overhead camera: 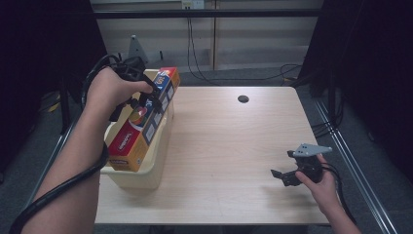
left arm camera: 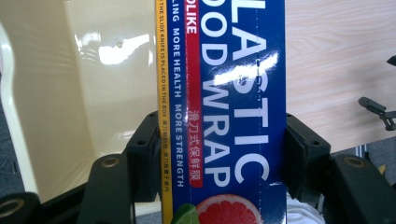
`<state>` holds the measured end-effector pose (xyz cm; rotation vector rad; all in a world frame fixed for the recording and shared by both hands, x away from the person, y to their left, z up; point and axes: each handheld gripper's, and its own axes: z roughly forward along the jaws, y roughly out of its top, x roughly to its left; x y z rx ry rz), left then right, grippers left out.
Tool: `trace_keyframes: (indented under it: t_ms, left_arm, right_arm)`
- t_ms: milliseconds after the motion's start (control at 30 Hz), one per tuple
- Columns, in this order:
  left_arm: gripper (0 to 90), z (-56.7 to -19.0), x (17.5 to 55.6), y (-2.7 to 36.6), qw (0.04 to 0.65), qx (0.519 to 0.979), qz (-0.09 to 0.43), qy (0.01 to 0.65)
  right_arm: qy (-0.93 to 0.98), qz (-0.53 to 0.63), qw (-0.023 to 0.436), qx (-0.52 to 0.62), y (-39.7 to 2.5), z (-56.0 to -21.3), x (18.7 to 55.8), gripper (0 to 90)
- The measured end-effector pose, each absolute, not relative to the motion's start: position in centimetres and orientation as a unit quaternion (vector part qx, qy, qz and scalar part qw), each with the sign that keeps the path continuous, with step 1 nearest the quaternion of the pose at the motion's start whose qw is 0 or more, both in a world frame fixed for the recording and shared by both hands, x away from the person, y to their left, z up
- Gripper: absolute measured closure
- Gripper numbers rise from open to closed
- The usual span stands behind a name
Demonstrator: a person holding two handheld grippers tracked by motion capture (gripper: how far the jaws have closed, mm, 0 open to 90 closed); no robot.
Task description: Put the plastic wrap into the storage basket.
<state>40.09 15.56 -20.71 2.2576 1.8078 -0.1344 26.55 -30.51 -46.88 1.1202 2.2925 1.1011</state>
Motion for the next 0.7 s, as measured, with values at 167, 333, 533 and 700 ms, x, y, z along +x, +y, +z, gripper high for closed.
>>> trace_keyframes:
  t_ms: [167,333,533,700]
  left_arm:
    - [41.0,-20.6,40.0,16.2,0.127,0.770,-0.042,0.624]
    - [41.0,-20.4,39.8,16.6,0.122,0.768,-0.040,0.627]
    - [41.0,-20.5,39.7,17.2,0.121,0.764,-0.036,0.633]
    - [41.0,-20.7,39.5,17.8,0.123,0.759,-0.038,0.638]
  right_arm:
    - [0.813,0.391,0.179,0.393,-30.3,-46.9,26.7,1.7]
    - [0.812,0.391,0.180,0.394,-30.2,-46.9,26.8,1.6]
    - [0.814,0.392,0.179,0.390,-30.0,-46.8,27.0,1.7]
    - [0.815,0.392,0.177,0.387,-29.9,-46.8,27.1,1.7]
